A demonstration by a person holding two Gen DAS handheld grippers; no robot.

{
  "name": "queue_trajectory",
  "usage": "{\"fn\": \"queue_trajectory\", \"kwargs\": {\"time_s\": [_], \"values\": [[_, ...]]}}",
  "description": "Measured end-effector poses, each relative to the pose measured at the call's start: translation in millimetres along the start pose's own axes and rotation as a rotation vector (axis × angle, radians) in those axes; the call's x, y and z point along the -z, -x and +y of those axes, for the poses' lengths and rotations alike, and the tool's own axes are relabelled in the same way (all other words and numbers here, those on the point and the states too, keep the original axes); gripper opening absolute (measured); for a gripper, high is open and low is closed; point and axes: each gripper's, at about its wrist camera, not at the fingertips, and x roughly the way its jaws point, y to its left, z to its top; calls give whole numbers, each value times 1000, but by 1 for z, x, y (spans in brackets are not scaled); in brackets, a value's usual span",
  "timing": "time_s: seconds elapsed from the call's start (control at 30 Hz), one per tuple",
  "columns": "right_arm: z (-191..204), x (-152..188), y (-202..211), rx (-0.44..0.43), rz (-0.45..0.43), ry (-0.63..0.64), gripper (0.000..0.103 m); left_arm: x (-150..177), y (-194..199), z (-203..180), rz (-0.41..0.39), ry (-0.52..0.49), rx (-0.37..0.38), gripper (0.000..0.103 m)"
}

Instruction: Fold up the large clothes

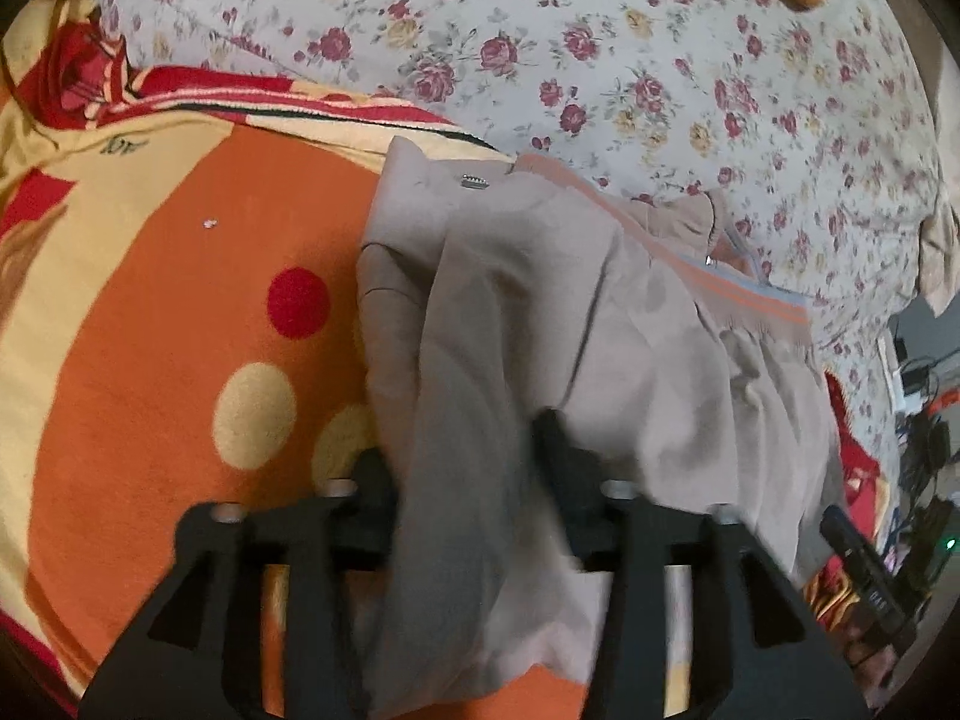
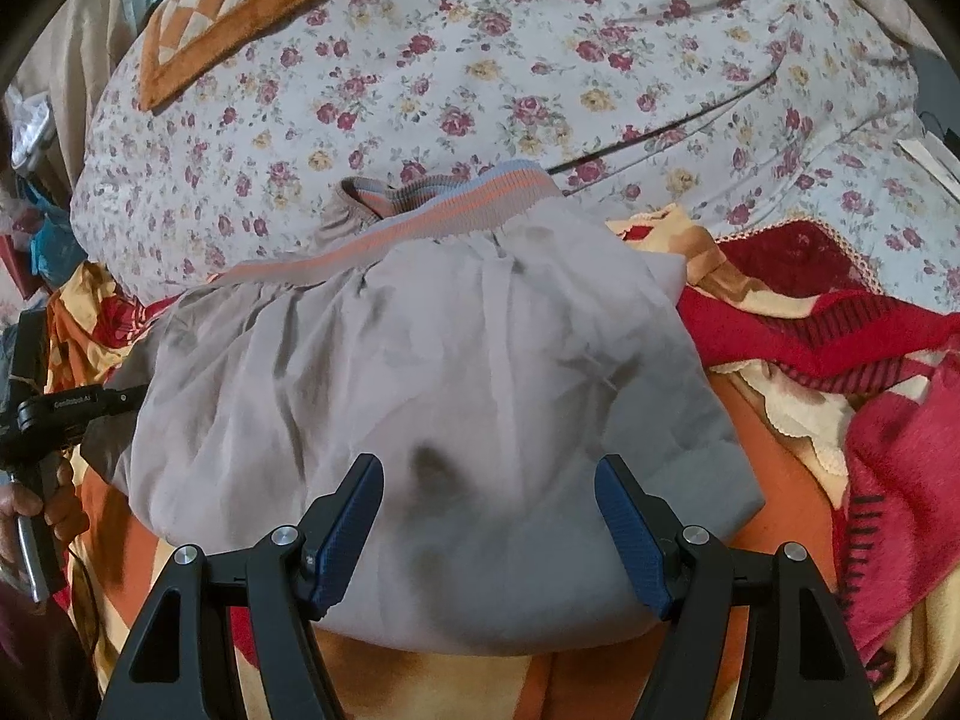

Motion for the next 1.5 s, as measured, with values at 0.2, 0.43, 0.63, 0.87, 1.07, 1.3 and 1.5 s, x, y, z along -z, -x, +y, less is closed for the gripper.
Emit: {"fn": "queue_trajectory", "kwargs": {"time_s": [0.2, 0.43, 0.63, 0.87, 1.07, 1.3, 1.5], "values": [[-3, -3, -6, 6, 4, 0, 70, -7, -11, 1, 3, 29, 22, 65], [-22, -8, -26, 91, 8, -26, 71, -6, 4, -10, 8, -5, 69, 23], [-33, -8, -14, 49, 3, -55, 70, -10, 54, -54, -53, -60, 129, 19], [-56, -3, 24, 13, -65, -133, 70, -2, 77, -160, -75, -197, 155, 18], [-86, 4, 42, -7, -105, -218, 71, 23, 29, -254, -18, -338, 131, 18], [-118, 7, 37, -26, -115, -314, 71, 69, -52, -316, 75, -451, 91, 18], [-133, 10, 40, -45, -137, -390, 71, 86, -46, -324, 86, -524, 167, 53]]}}
